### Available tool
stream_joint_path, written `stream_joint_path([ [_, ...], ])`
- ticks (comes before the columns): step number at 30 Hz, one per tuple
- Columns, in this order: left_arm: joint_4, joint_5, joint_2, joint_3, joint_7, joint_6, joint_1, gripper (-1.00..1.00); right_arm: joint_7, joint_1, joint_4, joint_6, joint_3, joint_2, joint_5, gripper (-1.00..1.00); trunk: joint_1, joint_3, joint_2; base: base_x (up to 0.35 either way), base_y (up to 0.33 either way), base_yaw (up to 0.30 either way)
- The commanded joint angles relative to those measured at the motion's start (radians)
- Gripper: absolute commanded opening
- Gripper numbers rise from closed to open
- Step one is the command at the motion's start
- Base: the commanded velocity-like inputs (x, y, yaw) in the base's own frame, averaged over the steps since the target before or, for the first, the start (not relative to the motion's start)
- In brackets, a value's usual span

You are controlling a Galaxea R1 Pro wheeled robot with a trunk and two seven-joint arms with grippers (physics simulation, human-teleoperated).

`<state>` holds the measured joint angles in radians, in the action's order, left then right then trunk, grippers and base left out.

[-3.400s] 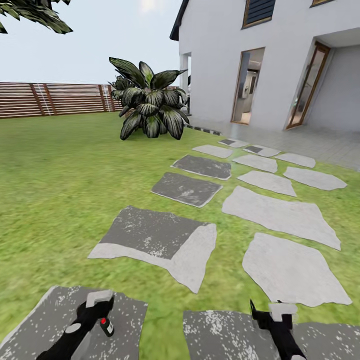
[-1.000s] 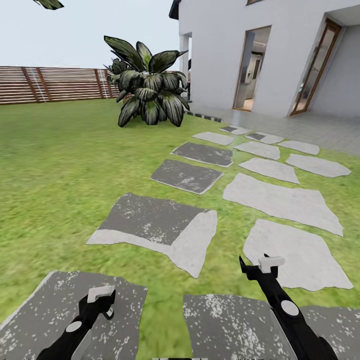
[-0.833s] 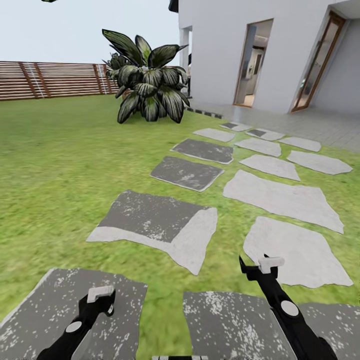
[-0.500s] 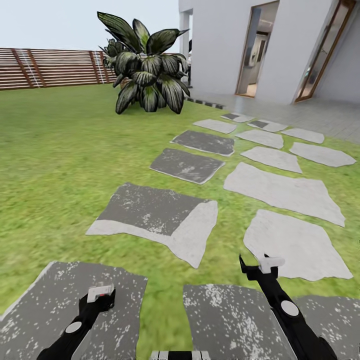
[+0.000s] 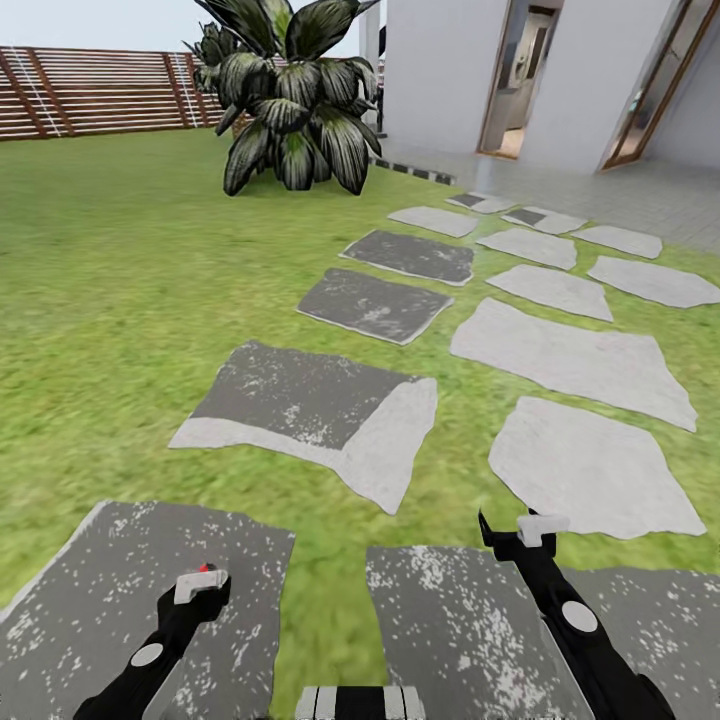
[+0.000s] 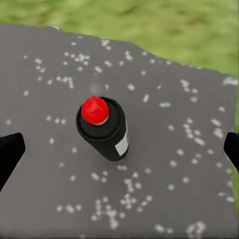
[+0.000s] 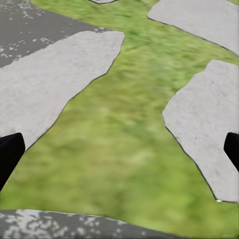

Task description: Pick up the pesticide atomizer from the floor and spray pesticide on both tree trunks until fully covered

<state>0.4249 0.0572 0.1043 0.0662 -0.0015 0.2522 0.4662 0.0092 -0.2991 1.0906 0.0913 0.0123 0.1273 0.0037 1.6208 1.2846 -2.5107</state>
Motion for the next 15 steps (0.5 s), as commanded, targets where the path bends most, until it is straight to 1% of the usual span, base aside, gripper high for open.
stream_joint_path([
  [1,0.000,0.000,0.000,0.000,0.000,0.000,0.000,1.00,0.000,0.000,0.000,0.000,0.000,0.000,0.000,1.00,0.000,0.006,0.000,0.000,0.000,0.000],
  [15,0.000,0.000,0.000,0.000,-0.002,0.001,0.000,1.00,0.000,0.000,0.000,0.000,0.000,0.000,0.001,1.00,0.007,0.082,-0.004,0.000,0.000,0.000],
])
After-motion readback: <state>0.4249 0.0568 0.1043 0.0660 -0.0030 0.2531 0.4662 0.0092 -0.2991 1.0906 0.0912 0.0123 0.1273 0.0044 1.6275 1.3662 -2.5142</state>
